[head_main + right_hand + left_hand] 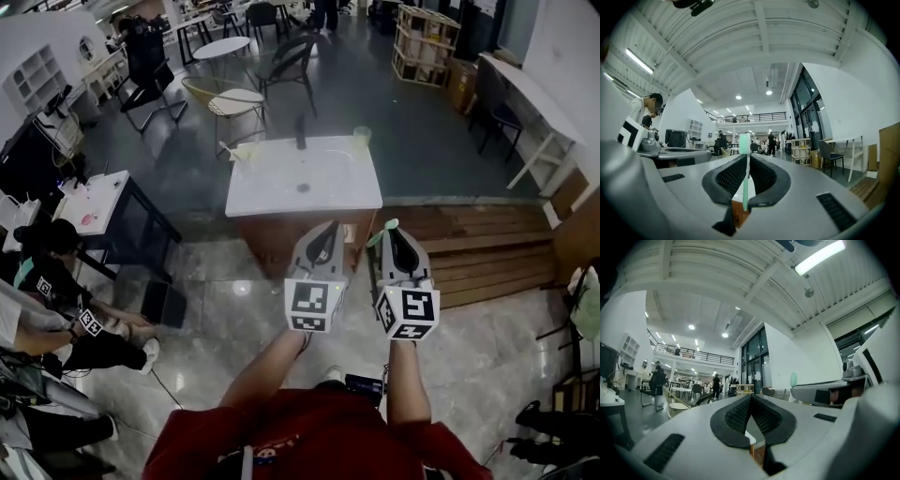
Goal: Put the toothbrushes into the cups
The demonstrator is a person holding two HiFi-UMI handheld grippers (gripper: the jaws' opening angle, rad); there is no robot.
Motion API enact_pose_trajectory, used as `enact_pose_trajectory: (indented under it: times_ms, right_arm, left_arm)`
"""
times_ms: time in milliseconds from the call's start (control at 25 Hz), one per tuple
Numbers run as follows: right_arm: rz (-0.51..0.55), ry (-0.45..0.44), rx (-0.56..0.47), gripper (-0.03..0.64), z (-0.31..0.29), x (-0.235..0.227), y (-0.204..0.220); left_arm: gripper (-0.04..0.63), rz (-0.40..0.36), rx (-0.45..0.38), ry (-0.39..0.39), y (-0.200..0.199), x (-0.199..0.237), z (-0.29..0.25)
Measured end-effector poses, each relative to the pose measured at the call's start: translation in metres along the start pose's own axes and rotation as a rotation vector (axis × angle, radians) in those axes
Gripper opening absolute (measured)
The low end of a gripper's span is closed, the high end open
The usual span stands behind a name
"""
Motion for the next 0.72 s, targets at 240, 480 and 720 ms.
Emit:
enact_pose_trajectory:
  times_ms: [240,480,720]
  right_arm:
    - [-0.011,-0.016,0.001,0.044,-0.021,-0.039,0.016]
    - [-0.031,-0.033,-0.002,0.044,-0.035,-0.053,0.027]
    - [-0.037,-0.045,0.008,0.044,-0.052,-0.054,0.041]
  left_arm:
    - [0.028,-0.004,0.004,-0.010,0.020,-0.015,-0.040]
    - [0.028,-0.019,0.011,-0.024,0.029,-0.016,-0.058]
    - [0.028,-0.017,0.017,-0.035,0.041,-0.003,-0.071]
Point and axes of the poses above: the fingertips, and each gripper's own axes: z backward along the fingers, x to its left, y out of its underside, the point moved 3 cm from there along z, backward along the fingers, and after that the axes turned 14 degrees about -x, right-handed, at the moved point
